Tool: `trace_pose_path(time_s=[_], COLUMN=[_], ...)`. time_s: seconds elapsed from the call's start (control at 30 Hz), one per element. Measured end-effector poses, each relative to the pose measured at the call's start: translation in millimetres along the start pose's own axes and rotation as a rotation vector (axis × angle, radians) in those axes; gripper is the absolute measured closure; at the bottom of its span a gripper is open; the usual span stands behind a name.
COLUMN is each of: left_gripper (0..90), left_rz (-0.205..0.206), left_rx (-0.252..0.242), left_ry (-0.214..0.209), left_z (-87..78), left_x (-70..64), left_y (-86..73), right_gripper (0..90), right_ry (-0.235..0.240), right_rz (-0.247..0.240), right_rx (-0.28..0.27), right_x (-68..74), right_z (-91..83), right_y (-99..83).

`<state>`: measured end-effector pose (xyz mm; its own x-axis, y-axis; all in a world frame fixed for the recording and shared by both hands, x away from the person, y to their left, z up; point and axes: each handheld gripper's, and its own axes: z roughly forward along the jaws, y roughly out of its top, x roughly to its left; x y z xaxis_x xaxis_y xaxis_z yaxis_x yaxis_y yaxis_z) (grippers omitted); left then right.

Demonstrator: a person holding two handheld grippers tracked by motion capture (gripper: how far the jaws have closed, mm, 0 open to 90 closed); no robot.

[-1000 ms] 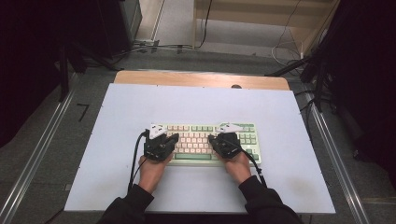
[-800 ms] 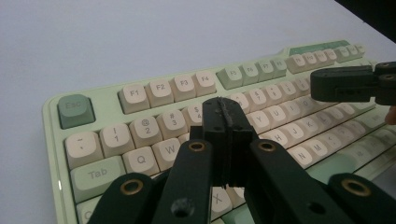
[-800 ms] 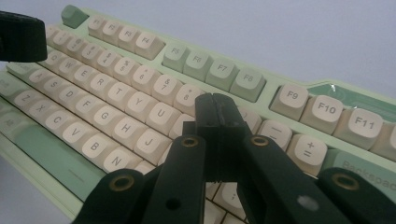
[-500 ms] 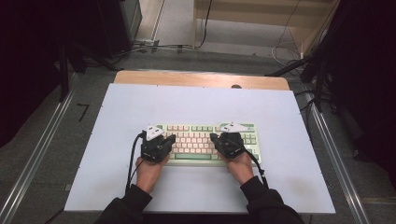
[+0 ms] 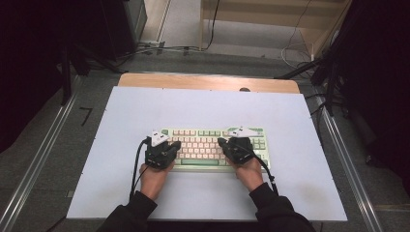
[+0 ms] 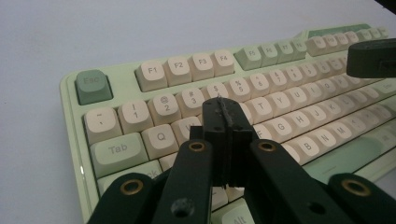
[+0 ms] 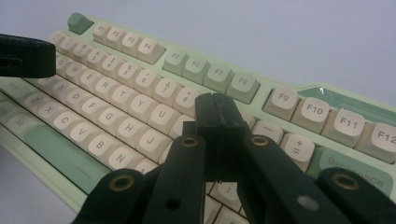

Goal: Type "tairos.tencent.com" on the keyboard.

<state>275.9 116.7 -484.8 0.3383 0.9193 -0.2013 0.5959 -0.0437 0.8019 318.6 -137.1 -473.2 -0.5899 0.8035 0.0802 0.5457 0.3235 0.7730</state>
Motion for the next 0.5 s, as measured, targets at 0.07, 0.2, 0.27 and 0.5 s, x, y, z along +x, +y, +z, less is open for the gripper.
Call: trace_pose_path(time_s=[0.07,0.2,0.27,0.5], left_gripper=[90.0,90.0,90.0,90.0], left_rz=[0.002,0.004,0.008,0.011], left_rx=[0.006,0.014,0.021,0.03], left_ry=[0.0,0.002,0.009,0.009], left_z=[0.8,3.1,4.2,6.1], left_x=[-0.4,-0.7,0.2,-0.9], left_y=[-0.9,-3.2,-4.2,-5.8], right_gripper=[87.4,87.4,87.5,87.5], right_ry=[-0.001,-0.001,0.0,-0.002], right_rz=[-0.001,-0.001,-0.001,0.001], right_rx=[-0.001,-0.001,-0.001,-0.003], right_x=[0.0,-0.2,-0.2,-1.1], right_z=[0.0,-0.4,-0.6,-1.2], right_y=[0.0,0.1,0.1,0.4])
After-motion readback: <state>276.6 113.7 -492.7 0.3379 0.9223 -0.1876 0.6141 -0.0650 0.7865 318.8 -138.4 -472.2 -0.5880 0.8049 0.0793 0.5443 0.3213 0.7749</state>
